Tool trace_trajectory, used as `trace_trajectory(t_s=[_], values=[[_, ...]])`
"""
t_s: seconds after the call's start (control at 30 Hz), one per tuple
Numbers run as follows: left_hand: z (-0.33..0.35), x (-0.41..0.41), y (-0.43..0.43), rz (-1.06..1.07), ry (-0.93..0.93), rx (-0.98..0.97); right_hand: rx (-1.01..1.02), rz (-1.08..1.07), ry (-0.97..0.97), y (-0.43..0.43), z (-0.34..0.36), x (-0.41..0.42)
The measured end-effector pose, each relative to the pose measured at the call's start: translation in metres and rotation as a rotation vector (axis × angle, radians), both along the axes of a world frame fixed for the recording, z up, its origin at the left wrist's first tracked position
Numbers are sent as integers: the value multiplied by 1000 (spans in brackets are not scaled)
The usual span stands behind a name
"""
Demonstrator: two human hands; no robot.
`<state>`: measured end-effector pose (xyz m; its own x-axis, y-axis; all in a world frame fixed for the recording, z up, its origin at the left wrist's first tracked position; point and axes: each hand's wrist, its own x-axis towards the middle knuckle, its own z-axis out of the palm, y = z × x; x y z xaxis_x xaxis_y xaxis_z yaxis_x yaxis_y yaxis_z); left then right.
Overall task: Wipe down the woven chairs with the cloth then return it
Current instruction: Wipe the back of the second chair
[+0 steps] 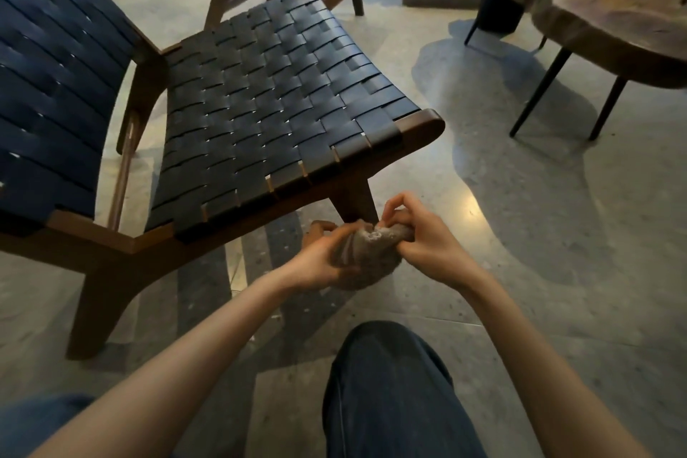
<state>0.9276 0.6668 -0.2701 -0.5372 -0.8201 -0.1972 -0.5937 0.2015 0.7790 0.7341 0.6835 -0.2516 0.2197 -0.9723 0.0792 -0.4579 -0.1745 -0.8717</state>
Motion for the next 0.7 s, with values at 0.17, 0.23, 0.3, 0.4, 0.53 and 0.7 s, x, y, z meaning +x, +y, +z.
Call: trace_trajectory(t_s=[0.17,0.23,0.3,0.4,0.53,0.7], values=[[-17,4,-2,100,-147,-64,-82,-105,47,-4,2,-1],[-23,6,-6,189,-73,-84,-95,-179,82,-8,-4,0],[-29,5,-10,360,53,-58,-54,-261,113,-13,-13,5],[-37,-7,-16,718,285,68,-25,-424,82,-23,-27,17],[-42,-26,-30,1002,593,183,-164,-654,60,-38,-34,35],[-48,-36,-34,1131,885,361,-153,-904,-1,-55,-36,53]])
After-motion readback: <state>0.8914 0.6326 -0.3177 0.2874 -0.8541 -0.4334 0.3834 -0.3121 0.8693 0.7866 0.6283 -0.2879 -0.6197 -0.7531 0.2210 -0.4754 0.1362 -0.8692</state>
